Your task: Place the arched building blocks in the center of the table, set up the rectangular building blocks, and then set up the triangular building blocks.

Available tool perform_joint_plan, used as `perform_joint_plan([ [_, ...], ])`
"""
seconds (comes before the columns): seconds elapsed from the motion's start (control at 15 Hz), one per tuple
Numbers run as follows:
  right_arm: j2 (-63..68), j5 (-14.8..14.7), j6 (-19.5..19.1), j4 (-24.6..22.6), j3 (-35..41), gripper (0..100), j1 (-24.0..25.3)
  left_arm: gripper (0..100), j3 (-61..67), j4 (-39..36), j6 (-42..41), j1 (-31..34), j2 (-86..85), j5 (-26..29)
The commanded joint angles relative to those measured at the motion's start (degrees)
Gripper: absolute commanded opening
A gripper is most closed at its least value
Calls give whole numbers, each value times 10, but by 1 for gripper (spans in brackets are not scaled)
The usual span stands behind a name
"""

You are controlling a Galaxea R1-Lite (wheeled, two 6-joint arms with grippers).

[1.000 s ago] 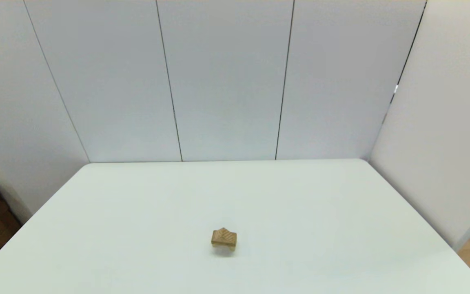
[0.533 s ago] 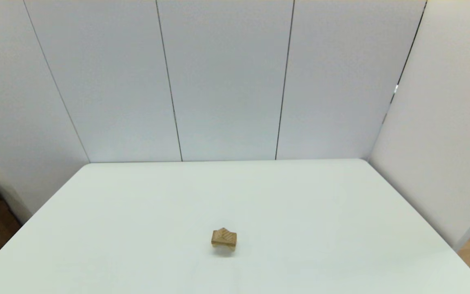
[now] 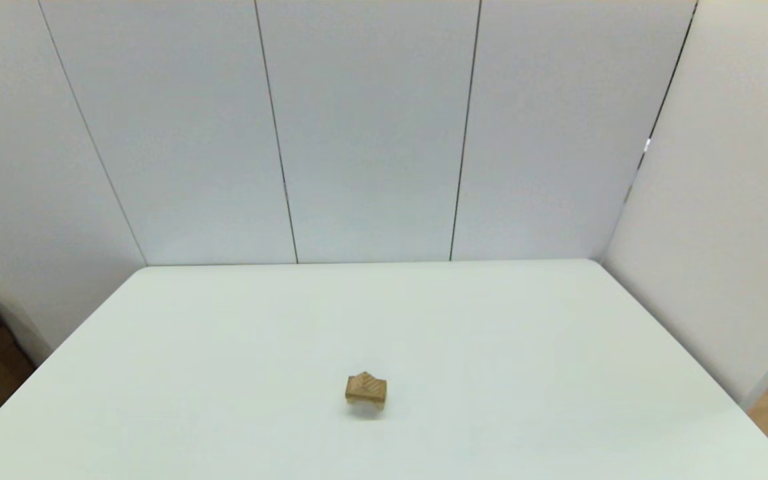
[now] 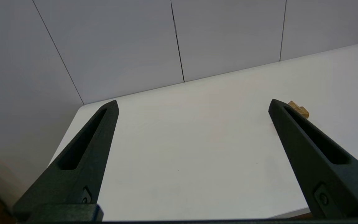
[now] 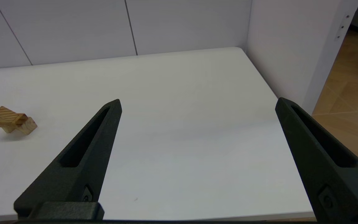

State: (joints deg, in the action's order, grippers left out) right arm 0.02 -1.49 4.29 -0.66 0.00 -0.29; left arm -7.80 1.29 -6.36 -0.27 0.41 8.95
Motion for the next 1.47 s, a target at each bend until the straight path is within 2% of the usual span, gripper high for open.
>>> perform_joint_plan([
  [0.07,0,0,0,0,0,100,0,100,46,-38,-1,0,-4,-14],
  [0.27,0,0,1,0,0,100,0,100,76,-67,-1,0,-4,-57],
  [0.47,0,0,0,0,0,100,0,100,77,-31,10,0,-4,-77],
  [1.07,0,0,0,0,0,100,0,100,77,-15,81,0,-4,-80],
  [1.47,0,0,0,0,0,100,0,100,77,-16,113,0,-4,-105],
])
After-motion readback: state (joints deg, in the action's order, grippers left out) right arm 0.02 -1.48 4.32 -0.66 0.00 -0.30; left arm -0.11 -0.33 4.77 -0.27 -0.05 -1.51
